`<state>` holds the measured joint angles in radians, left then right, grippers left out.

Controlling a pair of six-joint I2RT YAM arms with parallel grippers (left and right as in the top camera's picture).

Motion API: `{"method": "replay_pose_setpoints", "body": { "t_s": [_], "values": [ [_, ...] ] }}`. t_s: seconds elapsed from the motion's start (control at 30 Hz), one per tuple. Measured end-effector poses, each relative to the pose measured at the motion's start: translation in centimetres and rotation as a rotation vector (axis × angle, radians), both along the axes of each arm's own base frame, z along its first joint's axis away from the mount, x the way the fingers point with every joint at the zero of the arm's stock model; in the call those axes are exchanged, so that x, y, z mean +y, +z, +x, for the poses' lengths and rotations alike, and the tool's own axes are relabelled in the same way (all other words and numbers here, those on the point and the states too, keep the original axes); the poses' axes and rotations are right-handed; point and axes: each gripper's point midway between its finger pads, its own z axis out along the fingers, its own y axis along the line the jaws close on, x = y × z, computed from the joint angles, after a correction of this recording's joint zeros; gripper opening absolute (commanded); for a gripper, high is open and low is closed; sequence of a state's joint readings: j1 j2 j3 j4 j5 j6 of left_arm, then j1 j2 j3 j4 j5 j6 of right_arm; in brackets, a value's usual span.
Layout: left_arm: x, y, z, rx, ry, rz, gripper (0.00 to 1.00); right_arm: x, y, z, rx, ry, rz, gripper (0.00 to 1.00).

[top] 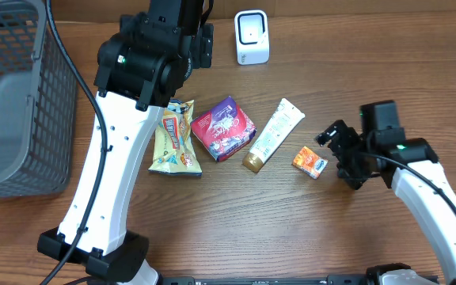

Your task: Scan the item barcode

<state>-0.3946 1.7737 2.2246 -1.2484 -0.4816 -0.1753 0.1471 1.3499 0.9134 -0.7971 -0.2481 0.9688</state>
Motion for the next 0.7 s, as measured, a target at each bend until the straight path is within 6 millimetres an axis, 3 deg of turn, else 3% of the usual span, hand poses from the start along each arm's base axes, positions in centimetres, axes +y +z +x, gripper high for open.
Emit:
{"method": "replay_pose_setpoints", "body": {
  "t_s": [0.3, 0.47, 0.7],
  "values": [
    [0.4, 0.1, 0.0, -0.006, 0.018, 0.017, 1.0, -1.2, -3.7, 2.2, 0.186, 0.033, -0.181, 1.0],
    [0.5, 0.2, 0.0, -0.007, 0.023, 0.022, 1.0, -1.1, -4.2, 4.1, 0.191, 0.122, -0.216, 1.0],
    [0.7, 0.1, -0.1, -0.003, 0.027, 0.029, 1.0, -0.3, -5.5, 3.2, 0.25, 0.18, -0.205, 1.0]
  ]
}}
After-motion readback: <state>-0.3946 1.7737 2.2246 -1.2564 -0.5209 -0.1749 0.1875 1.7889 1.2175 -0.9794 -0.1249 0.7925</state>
